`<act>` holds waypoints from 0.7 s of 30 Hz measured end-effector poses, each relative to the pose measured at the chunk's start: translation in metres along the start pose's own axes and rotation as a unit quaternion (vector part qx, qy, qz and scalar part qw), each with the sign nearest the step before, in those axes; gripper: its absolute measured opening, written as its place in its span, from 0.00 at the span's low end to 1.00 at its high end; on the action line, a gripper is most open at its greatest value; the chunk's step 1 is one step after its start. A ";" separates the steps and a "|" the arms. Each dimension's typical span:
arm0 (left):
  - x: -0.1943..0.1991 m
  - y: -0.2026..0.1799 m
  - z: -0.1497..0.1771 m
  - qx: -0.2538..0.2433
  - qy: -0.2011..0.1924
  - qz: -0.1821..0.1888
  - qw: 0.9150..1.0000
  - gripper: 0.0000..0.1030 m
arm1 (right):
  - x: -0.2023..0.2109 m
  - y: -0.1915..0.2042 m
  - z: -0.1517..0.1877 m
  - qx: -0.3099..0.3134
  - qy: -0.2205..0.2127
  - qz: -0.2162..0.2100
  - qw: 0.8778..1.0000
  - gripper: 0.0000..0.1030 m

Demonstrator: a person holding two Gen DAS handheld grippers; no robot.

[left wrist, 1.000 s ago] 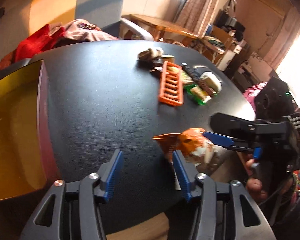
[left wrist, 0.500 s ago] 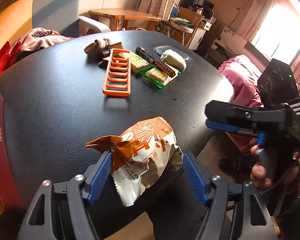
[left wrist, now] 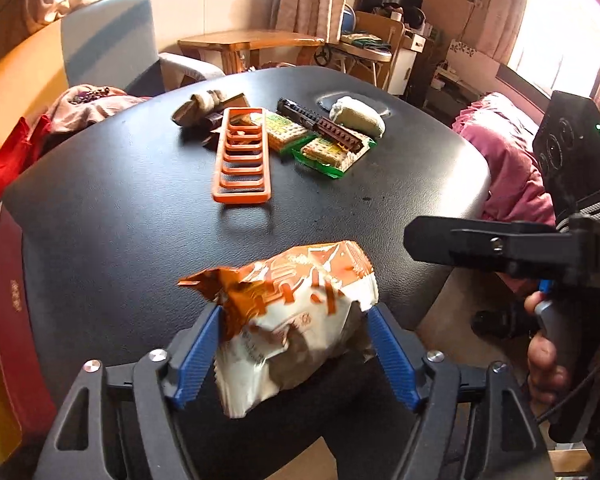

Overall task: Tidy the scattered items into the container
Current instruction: 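Carry the chip bag with the left gripper while the right gripper grasps the orange rack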

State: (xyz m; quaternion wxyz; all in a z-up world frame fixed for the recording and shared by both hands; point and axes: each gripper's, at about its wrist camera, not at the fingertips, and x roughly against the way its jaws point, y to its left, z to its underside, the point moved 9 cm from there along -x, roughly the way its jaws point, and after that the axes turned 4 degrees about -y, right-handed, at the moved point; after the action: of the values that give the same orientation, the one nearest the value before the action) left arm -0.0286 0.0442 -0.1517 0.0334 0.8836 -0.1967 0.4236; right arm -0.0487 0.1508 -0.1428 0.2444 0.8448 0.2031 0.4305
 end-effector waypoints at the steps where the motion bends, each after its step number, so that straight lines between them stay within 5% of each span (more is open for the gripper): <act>1: 0.001 0.001 0.001 -0.001 -0.004 0.002 1.000 0.71 | -0.001 0.001 0.000 0.005 0.001 0.002 1.000 1.00; 8: 0.004 0.014 -0.004 0.080 -0.012 0.072 0.994 0.72 | -0.009 0.001 0.007 0.009 0.014 0.009 1.000 1.00; 14: 0.011 0.025 0.001 0.082 -0.018 0.051 0.995 0.72 | -0.009 0.006 0.006 0.008 0.015 -0.005 1.000 1.00; 21: -0.003 0.024 0.010 0.132 0.015 0.106 0.985 0.73 | -0.014 0.013 0.012 0.004 0.026 -0.018 0.999 1.00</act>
State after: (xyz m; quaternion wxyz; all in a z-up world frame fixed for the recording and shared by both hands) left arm -0.0318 0.0209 -0.1634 -0.1255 0.8480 -0.2311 0.4602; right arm -0.0450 0.1301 -0.1500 0.2429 0.8304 0.2266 0.4474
